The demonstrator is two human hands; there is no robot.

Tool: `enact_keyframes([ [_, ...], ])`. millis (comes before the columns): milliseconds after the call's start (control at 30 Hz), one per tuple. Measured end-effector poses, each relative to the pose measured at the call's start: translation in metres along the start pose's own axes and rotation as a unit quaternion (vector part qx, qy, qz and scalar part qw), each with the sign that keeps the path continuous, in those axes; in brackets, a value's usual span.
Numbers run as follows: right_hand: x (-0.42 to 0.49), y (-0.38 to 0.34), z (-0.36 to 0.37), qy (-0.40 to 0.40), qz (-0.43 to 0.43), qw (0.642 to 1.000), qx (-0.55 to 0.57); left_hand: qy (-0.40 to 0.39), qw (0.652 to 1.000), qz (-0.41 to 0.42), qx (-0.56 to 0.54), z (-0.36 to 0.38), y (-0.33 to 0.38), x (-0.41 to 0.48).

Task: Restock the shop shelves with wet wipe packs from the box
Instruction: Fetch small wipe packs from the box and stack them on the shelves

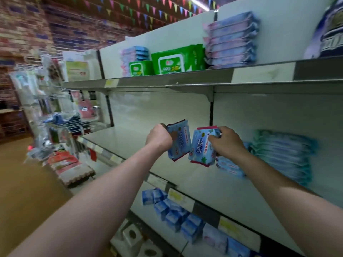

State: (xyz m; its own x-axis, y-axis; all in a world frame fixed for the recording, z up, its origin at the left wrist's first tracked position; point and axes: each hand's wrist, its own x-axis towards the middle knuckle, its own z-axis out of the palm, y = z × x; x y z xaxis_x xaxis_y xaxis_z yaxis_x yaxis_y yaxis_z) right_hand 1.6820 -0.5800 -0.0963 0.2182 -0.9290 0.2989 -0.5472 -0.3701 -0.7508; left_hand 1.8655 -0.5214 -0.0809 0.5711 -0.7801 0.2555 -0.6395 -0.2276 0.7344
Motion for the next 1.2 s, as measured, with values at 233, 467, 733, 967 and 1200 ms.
enact_keyframes([
  [233, 0.027, 0.018, -0.016, 0.064, 0.037, 0.997, -0.031, -0.057, 0.994, 0.043, -0.08, 0.039, 0.019, 0.037],
  [467, 0.06, 0.033, -0.024, 0.12, 0.135, 0.982, 0.053, -0.161, 0.899, -0.133, -0.386, 0.065, 0.028, 0.084],
  [733, 0.066, 0.038, -0.019, 0.167, 0.215, 0.933, 0.236, -0.331, 0.804, -0.17, -0.463, 0.106, 0.043, 0.102],
  [967, 0.067, 0.049, -0.009, 0.181, 0.252, 0.904, 0.294, -0.396, 0.756, -0.163, -0.496, 0.14, 0.052, 0.109],
  [1200, 0.064, 0.063, -0.007, 0.167, 0.256, 0.939, 0.157, -0.399, 0.766, -0.138, -0.485, 0.158, 0.054, 0.116],
])
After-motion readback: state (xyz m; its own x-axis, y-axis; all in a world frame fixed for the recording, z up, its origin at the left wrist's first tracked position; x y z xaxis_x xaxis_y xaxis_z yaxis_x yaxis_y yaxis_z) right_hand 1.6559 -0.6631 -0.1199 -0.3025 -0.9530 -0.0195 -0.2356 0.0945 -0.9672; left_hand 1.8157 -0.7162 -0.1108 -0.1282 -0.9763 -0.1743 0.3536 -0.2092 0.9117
